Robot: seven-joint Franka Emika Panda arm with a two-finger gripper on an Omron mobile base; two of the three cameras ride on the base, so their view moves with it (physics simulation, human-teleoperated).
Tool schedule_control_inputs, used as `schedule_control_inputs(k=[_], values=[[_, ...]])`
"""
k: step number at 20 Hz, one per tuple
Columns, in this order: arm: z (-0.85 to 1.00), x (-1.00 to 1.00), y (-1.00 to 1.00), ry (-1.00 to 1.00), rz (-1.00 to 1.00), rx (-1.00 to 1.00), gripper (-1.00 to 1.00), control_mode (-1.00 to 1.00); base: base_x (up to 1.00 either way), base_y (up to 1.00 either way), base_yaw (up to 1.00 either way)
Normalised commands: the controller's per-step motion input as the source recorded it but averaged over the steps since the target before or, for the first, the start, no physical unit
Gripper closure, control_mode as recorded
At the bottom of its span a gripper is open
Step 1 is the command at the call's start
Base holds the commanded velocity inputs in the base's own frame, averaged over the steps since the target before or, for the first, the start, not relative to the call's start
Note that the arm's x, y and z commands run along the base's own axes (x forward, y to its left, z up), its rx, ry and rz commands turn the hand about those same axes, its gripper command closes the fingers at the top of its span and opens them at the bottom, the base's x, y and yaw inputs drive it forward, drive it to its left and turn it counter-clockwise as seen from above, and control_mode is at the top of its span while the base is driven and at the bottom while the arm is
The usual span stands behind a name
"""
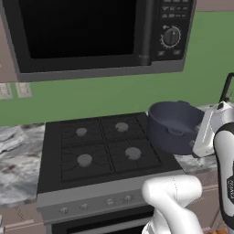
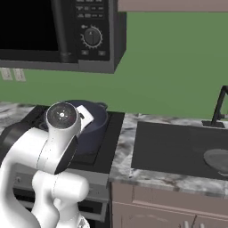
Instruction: Move the pot and pan from the stove into the sink.
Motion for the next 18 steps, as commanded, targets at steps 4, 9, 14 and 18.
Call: schedule_control_inputs(k=[4, 9, 14, 18], values=[[0.00, 0.00, 0.00, 0.00, 0.00, 0.00, 1.00, 1.00, 0.00, -0.67, 0.00], [0.00, 0.00, 0.00, 0.00, 0.00, 0.00, 1.00, 1.00, 0.00, -0.68, 0.00], [0.00, 0.00, 0.00, 0.00, 0.00, 0.00, 1.00, 1.00, 0.00, -0.68, 0.00], [0.00, 0.00, 0.00, 0.00, 0.00, 0.00, 1.00, 1.00, 0.00, -0.69, 0.00]])
